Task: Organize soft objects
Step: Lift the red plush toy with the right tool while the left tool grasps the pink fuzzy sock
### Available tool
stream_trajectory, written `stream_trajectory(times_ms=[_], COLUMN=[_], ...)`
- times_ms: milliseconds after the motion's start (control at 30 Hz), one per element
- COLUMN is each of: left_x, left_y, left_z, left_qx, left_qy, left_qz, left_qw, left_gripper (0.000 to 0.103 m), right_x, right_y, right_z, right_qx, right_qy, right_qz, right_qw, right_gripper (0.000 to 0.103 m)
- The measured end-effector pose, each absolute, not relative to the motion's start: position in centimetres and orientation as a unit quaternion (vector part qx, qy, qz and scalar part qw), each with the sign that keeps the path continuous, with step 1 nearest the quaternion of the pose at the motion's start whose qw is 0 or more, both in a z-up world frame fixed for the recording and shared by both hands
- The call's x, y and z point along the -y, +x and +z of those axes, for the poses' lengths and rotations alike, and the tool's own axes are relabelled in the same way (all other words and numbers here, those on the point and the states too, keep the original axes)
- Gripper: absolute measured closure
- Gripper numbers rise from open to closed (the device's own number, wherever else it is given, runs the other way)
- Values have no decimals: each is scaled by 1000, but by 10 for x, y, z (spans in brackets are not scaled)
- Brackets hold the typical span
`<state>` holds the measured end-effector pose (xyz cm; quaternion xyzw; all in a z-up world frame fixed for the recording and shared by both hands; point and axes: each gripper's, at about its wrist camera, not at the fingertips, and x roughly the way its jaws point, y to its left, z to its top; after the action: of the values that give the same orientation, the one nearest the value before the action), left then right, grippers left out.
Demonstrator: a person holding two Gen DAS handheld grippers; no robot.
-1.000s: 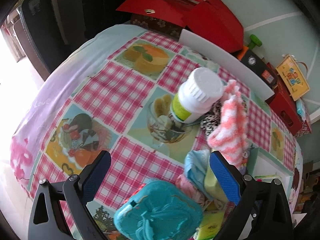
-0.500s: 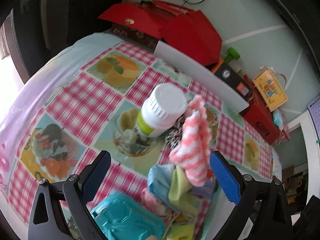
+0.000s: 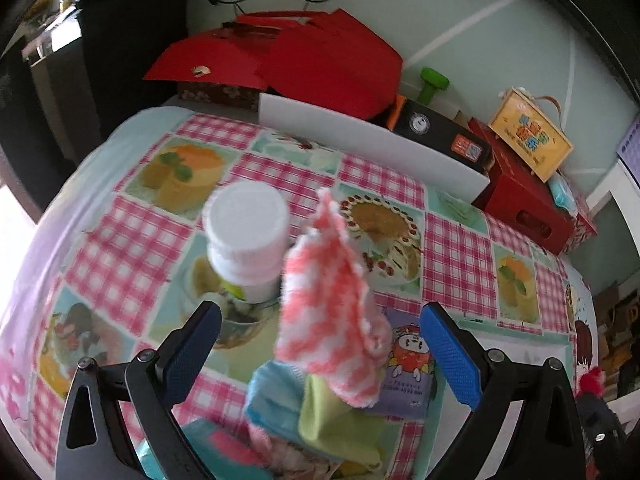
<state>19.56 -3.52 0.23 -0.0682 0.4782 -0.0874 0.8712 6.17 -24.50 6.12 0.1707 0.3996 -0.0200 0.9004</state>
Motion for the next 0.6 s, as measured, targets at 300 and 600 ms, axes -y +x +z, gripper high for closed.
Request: stream_trajectory(times_ms=[300,600], left_x=[53,49], left_y=[202,202], left_z=[-13,-23], left_qx=[-487,-505], left_qy=[-12,-56], left_qz=[-65,-108], left_qw=[871,855], left_gripper=[4,70], right_x=[257,258], right_y=[59,60], right_z=[60,58], right_qx=[-398,-402], right_qy=[186,184], right_qz=[-31,-34], right_qw=[898,896], right_gripper=[70,70])
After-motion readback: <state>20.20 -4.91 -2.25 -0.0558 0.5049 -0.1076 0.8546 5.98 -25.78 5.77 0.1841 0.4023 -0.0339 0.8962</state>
